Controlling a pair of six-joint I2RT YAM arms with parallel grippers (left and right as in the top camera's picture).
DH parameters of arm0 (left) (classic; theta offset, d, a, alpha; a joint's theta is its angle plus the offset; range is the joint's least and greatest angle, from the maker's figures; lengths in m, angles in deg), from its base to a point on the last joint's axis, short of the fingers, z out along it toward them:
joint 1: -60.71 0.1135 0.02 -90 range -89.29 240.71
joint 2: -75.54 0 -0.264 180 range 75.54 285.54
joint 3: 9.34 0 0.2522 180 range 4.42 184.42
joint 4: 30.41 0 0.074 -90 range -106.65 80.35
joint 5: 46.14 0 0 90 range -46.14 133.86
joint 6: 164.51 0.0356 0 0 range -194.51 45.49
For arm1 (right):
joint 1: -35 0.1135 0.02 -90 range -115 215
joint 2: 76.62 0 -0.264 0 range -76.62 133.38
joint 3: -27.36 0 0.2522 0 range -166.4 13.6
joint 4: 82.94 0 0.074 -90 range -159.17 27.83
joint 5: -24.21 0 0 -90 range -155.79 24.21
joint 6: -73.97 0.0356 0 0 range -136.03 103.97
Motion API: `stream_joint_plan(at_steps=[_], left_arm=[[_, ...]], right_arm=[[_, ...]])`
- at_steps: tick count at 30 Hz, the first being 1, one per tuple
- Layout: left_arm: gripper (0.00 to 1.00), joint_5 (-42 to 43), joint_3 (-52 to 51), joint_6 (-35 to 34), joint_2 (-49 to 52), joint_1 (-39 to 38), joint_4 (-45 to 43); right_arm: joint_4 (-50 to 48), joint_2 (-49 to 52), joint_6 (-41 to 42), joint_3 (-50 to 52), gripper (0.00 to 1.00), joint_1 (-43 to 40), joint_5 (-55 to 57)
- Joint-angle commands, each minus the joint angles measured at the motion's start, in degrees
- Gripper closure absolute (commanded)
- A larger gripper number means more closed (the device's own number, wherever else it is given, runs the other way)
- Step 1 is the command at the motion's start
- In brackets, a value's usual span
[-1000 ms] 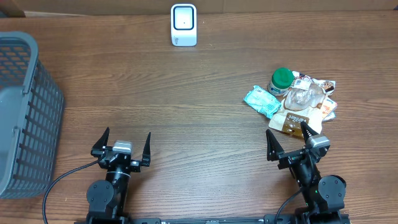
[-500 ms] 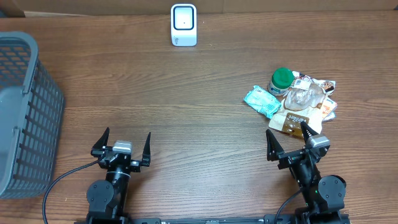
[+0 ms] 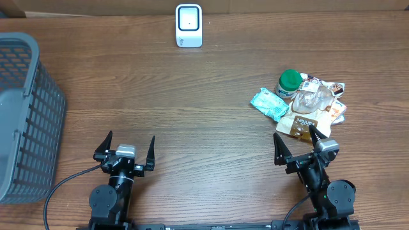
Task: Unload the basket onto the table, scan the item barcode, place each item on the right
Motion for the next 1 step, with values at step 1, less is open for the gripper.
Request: stream_joint_plan(at_steps=[1], left_arm=[[0.0,0.7,-0.3,1.0,-0.7,-0.3,-0.1]], right_arm=[[-0.2,-0.7,0.2,0.6,0.0,0.0,-0.1]])
